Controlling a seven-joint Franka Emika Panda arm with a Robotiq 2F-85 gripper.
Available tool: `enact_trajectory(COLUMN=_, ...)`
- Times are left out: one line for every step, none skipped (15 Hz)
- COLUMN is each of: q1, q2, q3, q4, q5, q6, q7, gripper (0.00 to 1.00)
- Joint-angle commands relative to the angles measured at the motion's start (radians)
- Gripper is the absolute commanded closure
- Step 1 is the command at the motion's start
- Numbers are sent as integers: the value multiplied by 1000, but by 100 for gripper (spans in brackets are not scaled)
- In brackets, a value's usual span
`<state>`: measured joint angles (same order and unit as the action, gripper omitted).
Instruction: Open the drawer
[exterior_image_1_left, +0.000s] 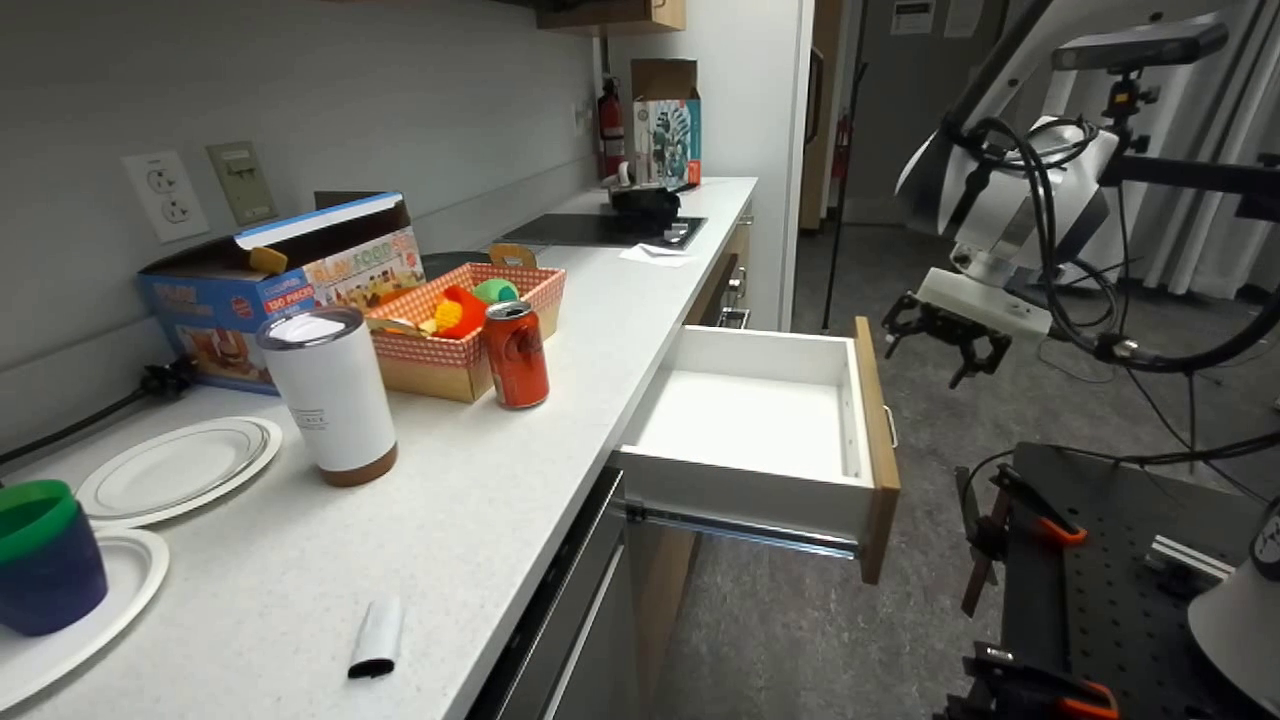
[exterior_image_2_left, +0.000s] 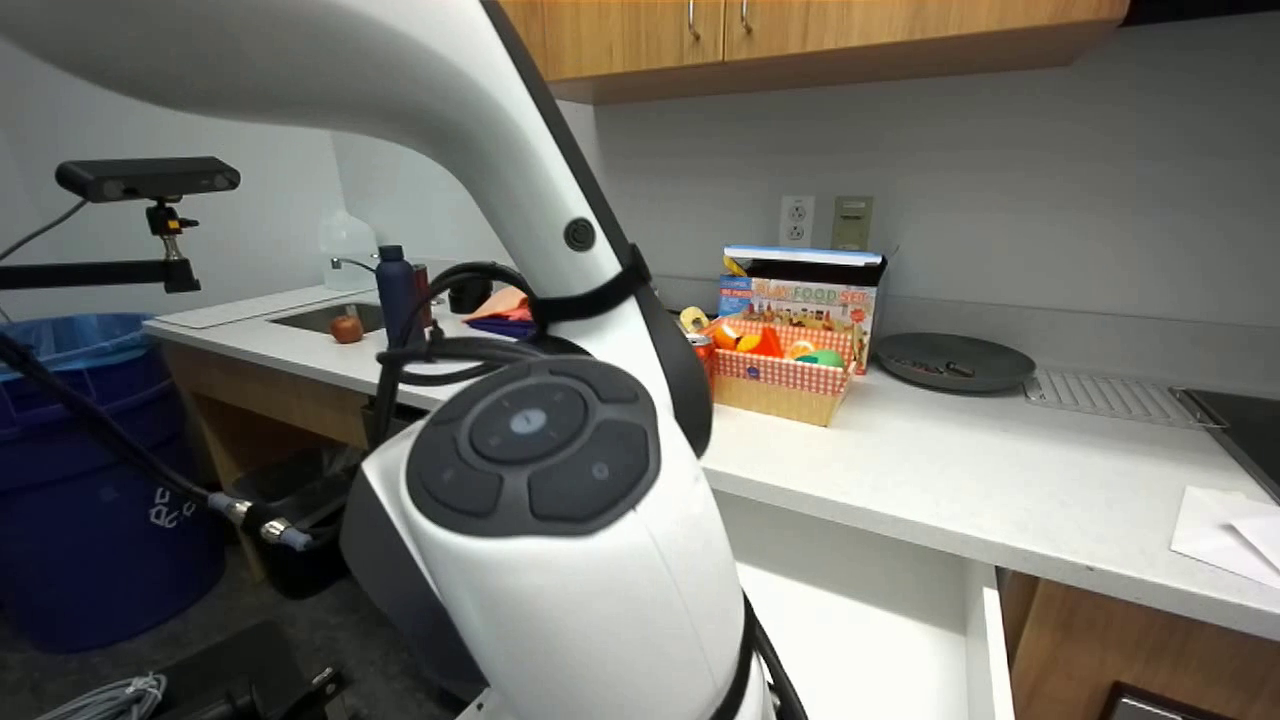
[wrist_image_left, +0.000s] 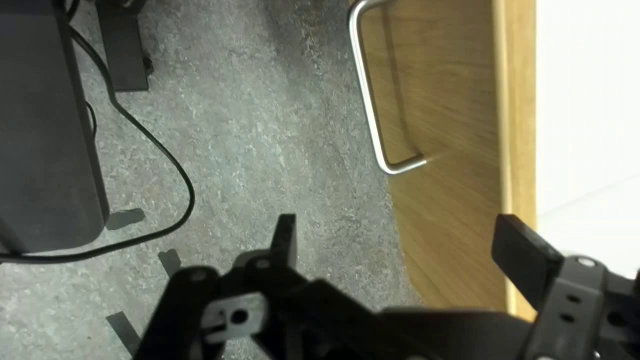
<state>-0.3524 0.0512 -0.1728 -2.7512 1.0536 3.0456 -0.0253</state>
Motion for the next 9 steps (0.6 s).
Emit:
enact_trajectory(q1=50, q2=-55, q3=-27, q4=-8, q5=-115, q6=51, q7=94, gripper=0)
enact_trajectory(q1=53, q2=-63, q3=-28, q4=-4, q5=-145, q6=62, q7=111, gripper=0)
enact_trajectory(q1=56, q2=-69, q3=-30, q4=2, q5=-173, q6=68, q7=123, gripper=0)
enact_trajectory(q1=36, q2=-74, q3=-9, q4=8, q5=-184, q6=75, q7=114, gripper=0)
enact_trajectory(q1=45, q2=-125, q3=2, q4=-39, q5=-257, q6=96, q7=183, gripper=0)
enact_trajectory(q1=47, q2=-131, q3=12, q4=-45, q5=-307, q6=113, q7=218, gripper=0)
enact_trajectory(q1=72, q2=-86, q3=-11, q4=11, q5=-305, q6=109, q7=201, gripper=0)
enact_trajectory(q1=36, q2=-97, q3=25, q4=6, q5=-367, q6=111, q7=242, gripper=0)
enact_trajectory(q1=33, q2=-112, q3=32, q4=-7, q5=-422, q6=117, q7=274, gripper=0)
